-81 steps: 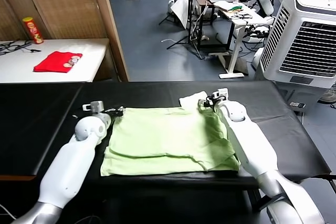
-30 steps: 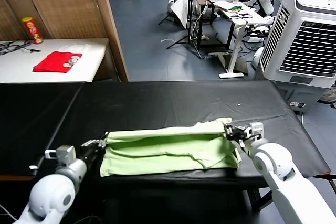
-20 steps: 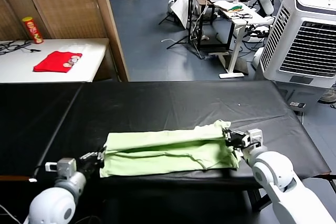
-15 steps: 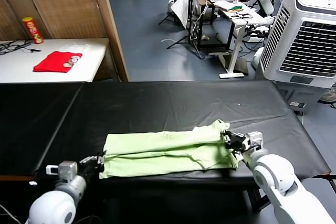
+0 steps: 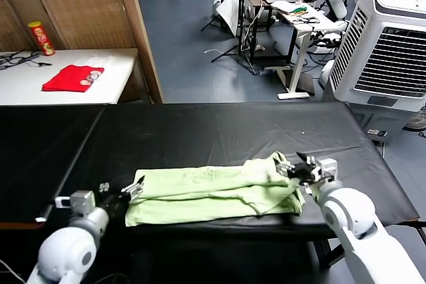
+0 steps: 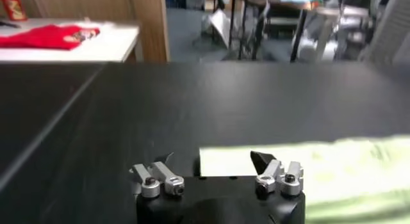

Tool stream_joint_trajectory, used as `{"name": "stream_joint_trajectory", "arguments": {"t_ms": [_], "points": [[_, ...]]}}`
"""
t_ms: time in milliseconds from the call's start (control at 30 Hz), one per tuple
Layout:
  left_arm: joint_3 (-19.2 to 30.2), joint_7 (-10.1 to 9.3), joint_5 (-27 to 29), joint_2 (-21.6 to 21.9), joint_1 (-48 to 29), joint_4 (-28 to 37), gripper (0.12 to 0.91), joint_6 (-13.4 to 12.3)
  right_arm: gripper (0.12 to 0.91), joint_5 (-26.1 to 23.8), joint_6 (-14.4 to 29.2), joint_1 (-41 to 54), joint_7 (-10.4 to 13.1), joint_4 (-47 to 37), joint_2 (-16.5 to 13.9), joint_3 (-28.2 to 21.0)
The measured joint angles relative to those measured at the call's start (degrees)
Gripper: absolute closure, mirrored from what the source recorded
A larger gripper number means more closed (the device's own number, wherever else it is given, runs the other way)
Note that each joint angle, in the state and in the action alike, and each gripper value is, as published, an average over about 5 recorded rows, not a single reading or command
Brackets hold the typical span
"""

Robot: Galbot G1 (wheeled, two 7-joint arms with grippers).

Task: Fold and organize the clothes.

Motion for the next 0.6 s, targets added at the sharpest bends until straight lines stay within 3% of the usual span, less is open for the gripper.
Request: {"name": "stream_joint_trajectory", "arguments": {"t_ms": [200, 400, 500, 600], "points": [[1.44, 0.22, -1.62, -1.53, -2.91, 4.63, 0.232, -0.02, 0.248, -0.69, 0.33, 2.39, 0.06, -5.24, 1.71, -1.74], [1.79, 0.63, -1.62, -1.93, -4.06, 7.47, 0.246, -0.09, 0.388, -1.45, 0.37, 2.52, -0.08, -8.04, 2.92, -2.24], [1.81, 1.05, -1.31, -2.17, -4.38, 8.53, 0.310, -0.58, 0.509, -2.47, 1.35, 2.47, 0.03, -8.95, 3.68, -2.30], [1.96, 1.91, 0.15, -2.56, -4.39, 9.08, 0.455, -1.71, 0.672, -3.71, 3.11, 2.11, 1.07, -9.32, 4.53, -2.33]]}}
